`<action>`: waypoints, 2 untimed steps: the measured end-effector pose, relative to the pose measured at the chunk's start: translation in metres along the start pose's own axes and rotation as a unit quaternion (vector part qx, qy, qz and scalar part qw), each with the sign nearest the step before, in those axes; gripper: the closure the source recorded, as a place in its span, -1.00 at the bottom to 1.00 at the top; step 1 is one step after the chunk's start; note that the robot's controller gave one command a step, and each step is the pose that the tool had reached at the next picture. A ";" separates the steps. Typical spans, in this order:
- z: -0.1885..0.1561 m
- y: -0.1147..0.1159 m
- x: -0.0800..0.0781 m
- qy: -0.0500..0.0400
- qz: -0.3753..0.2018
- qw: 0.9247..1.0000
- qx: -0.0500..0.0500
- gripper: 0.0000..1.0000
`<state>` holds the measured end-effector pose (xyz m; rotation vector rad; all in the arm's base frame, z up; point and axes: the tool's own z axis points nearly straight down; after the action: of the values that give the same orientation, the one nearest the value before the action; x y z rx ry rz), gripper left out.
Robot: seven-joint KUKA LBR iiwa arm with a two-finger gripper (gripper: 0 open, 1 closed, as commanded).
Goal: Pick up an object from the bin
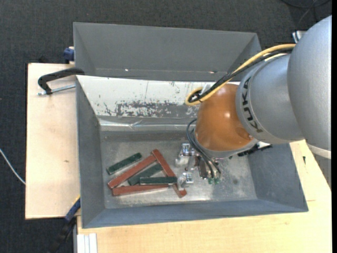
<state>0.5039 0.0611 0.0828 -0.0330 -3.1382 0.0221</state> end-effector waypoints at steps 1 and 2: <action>0.000 0.000 0.000 0.000 0.000 1.000 0.000 1.00; -0.009 0.004 0.004 0.004 -0.048 0.999 -0.004 1.00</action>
Offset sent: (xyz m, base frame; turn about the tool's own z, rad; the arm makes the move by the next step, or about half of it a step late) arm 0.0004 0.0057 0.0503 -0.3471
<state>0.5001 0.0652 0.0920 0.1170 -3.1284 0.0107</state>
